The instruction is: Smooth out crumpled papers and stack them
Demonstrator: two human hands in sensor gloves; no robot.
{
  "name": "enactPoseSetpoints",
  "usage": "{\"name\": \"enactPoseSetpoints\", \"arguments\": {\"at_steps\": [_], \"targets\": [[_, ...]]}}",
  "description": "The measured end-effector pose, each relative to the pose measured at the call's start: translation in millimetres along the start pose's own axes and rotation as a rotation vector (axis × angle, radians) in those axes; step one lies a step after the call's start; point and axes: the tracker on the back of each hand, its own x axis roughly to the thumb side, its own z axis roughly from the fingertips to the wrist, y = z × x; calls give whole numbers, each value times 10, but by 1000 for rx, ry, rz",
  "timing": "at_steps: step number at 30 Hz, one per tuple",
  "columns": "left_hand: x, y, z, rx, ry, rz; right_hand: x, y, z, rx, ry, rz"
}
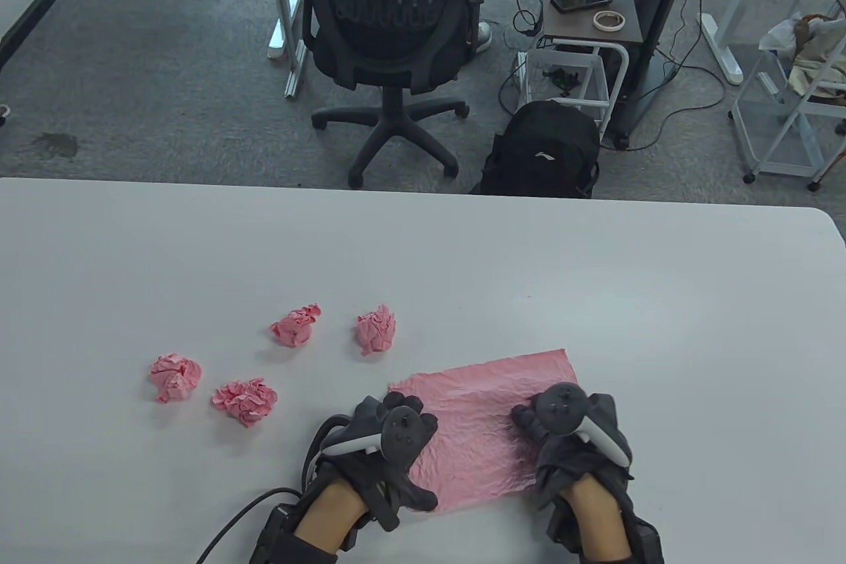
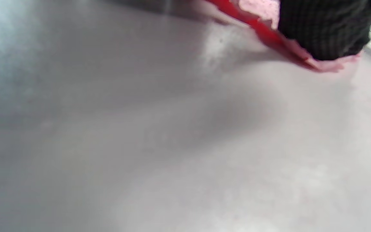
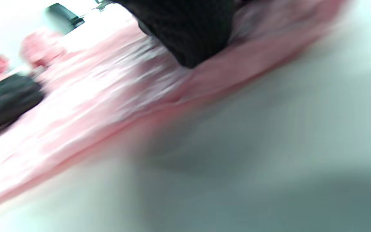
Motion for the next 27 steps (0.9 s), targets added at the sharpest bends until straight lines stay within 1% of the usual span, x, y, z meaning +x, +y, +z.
{"name": "enactPoseSetpoints", "arguments": {"at_steps": [3,5,7,9,10,11,12,13,14,15,16,17,18,19,20,21,22,24,27], "targets": [[1,1,-2,-4,-1,4,-259,-102,54,-56,116,-27],[-1,1,2,-9,-5,4,-319,-143,72,-82,181,-6],[-2,-1,0,-21,-8,-2,-305,-160,89,-103,195,19],[-5,4,-1,-34,-10,-2,-184,-184,128,-145,132,67],[-4,6,-1,-38,-8,0,-33,-187,167,-174,47,67],[-4,8,-1,-41,-7,-2,172,-158,206,-228,-52,88],[-4,8,1,-41,-6,-5,342,-103,227,-247,-133,126],[-5,7,2,-40,-6,-4,541,8,222,-200,-255,173],[-6,6,3,-38,-6,-2,662,105,206,-143,-321,198],[-7,5,4,-37,-6,-1,811,262,175,-52,-373,237],[-6,6,5,-35,-6,-1,892,388,139,32,-385,260],[-7,7,5,-35,-5,0,914,462,109,93,-372,270],[-7,5,6,-34,-5,1,864,514,66,164,-318,281],[-8,3,6,-32,-6,1,841,493,71,167,-300,279],[-8,3,7,-31,-7,4,710,406,39,101,-274,186],[-8,3,7,-31,-7,4,612,349,33,83,-206,160],[-8,3,9,-31,-8,3,465,279,20,100,-159,107],[-8,2,10,-32,-10,7,191,142,18,62,-74,21],[-8,2,13,-34,-10,2,-76,10,30,33,24,-38]]}}
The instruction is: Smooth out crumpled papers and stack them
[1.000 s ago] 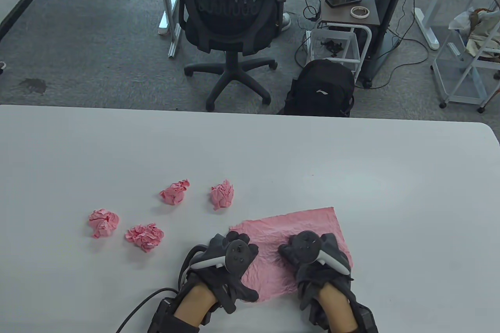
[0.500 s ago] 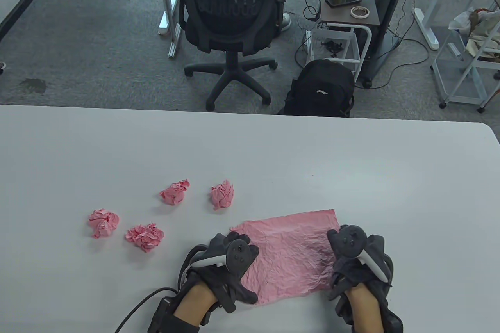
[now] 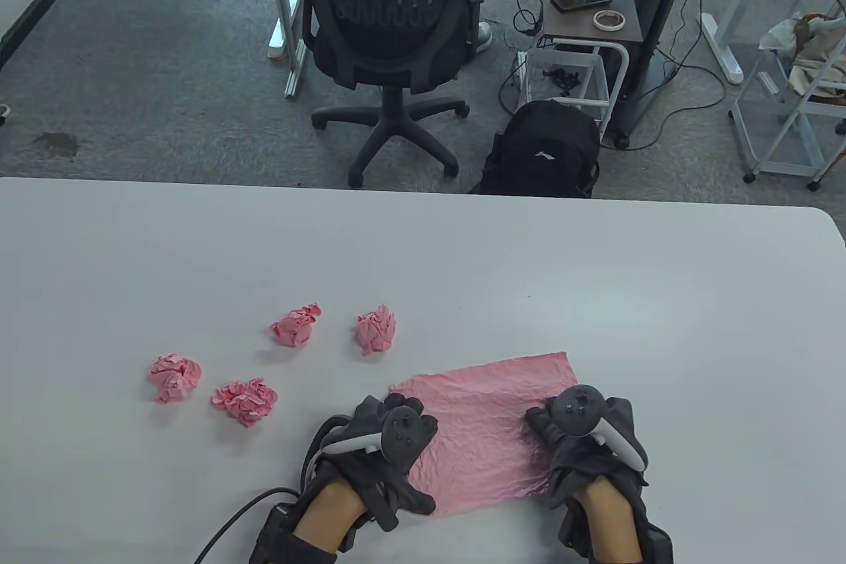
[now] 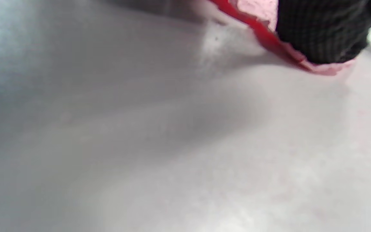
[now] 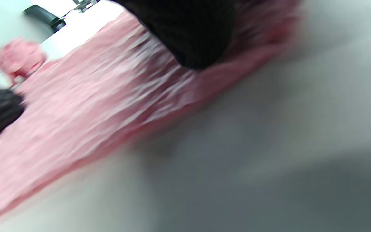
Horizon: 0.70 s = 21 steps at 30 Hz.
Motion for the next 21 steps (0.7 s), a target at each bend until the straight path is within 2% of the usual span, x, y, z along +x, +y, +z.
{"name": "enactPoseSetpoints", "arguments": {"at_steps": [6,8,10,13,16,21], "targets": [[-2,-5,16,-13,-8,2,-121,-119,81,-97,176,76],[-2,-11,34,-17,-9,0,-139,-168,99,-127,147,63],[-17,-20,56,-27,-10,-7,-161,-270,151,-222,135,5],[-30,-27,55,-30,-16,-3,-158,-378,180,-457,183,13],[-28,-28,56,-29,-17,-9,-100,-338,111,-464,253,122],[-29,-33,60,-27,-22,-6,65,-240,-70,-495,226,241]]}}
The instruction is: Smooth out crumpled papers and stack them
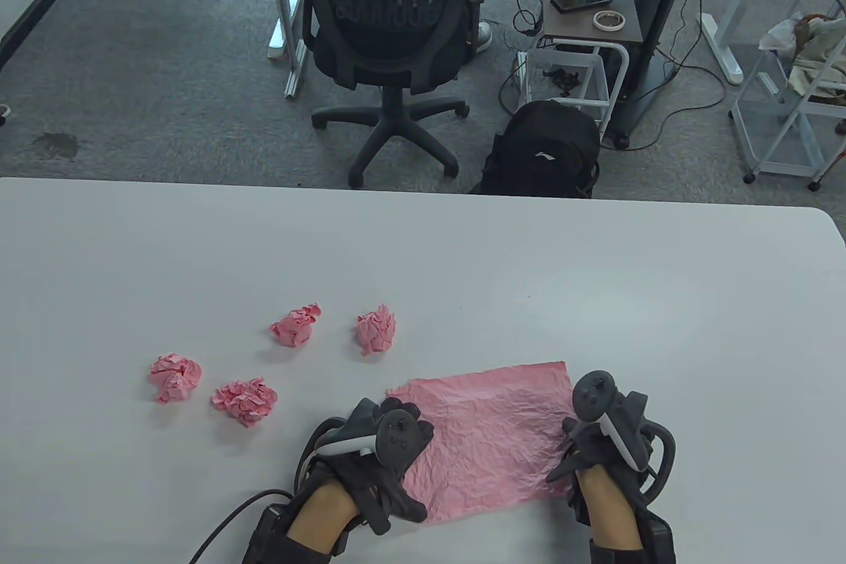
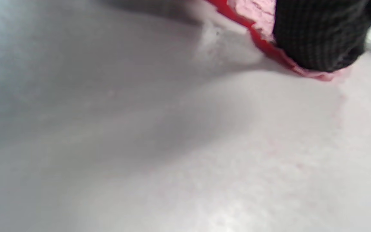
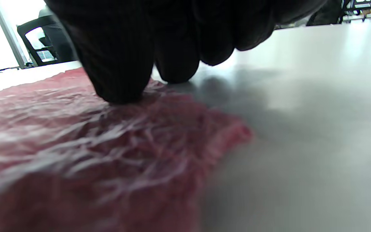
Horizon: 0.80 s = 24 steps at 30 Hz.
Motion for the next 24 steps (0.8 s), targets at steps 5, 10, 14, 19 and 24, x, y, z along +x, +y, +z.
{"name": "enactPoseSetpoints", "arguments": {"at_steps": [5,10,14,19,24], "targets": [[2,-5,6,2,2,1,119,-8,50,-37,-103,-13],[4,-8,9,3,5,4,-79,-106,83,-61,-158,-465],[9,-8,9,4,8,3,-256,-43,44,216,-172,-984],[15,-9,11,5,13,3,-338,19,35,341,-142,-1000],[12,-11,14,6,5,3,-325,61,15,347,-174,-1030]]}}
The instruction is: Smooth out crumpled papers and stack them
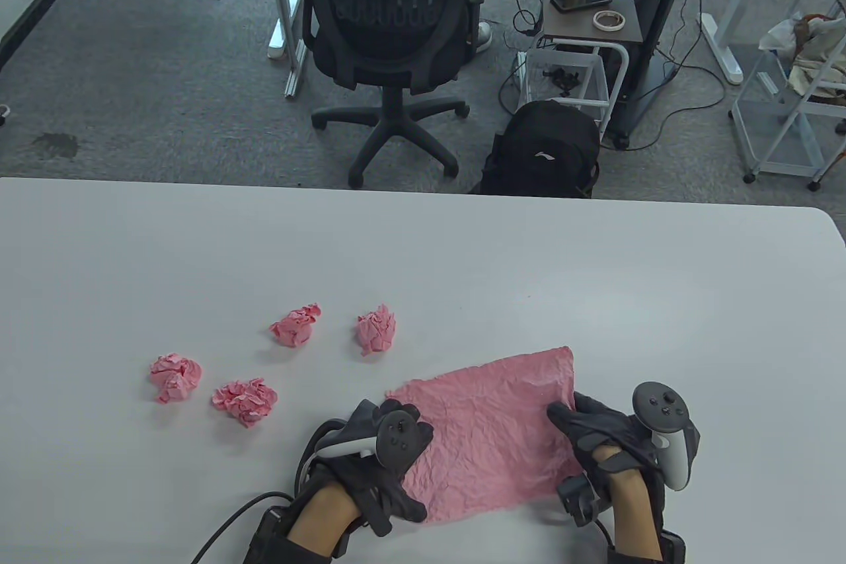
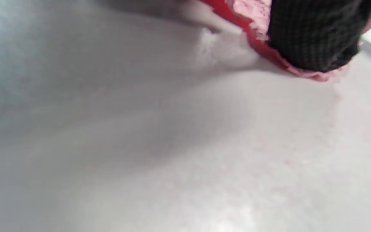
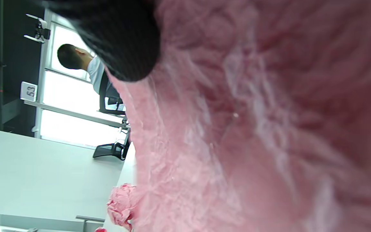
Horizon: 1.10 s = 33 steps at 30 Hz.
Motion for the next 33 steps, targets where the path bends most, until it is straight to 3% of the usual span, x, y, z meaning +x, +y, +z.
{"name": "enactPoseSetpoints", "arguments": {"at_steps": [3,7,11,12,15,20,23,29,33], "targets": [[-66,73,77,77,18,-35,17,-7,-18,6,-43,-71],[-242,252,343,411,120,26,0,-134,-27,-125,-154,-319],[-358,317,528,609,184,95,-116,-316,-20,-342,-258,-598],[-374,322,547,642,206,99,-170,-359,-4,-440,-251,-676],[-392,315,533,652,244,122,-307,-452,60,-713,-157,-743],[-402,287,456,608,245,128,-425,-547,66,-756,-15,-646],[-430,273,440,594,250,136,-368,-597,114,-752,19,-483],[-454,289,467,629,261,139,-121,-678,318,-864,-59,-74],[-450,379,530,752,258,157,44,-657,463,-928,-127,143]]}}
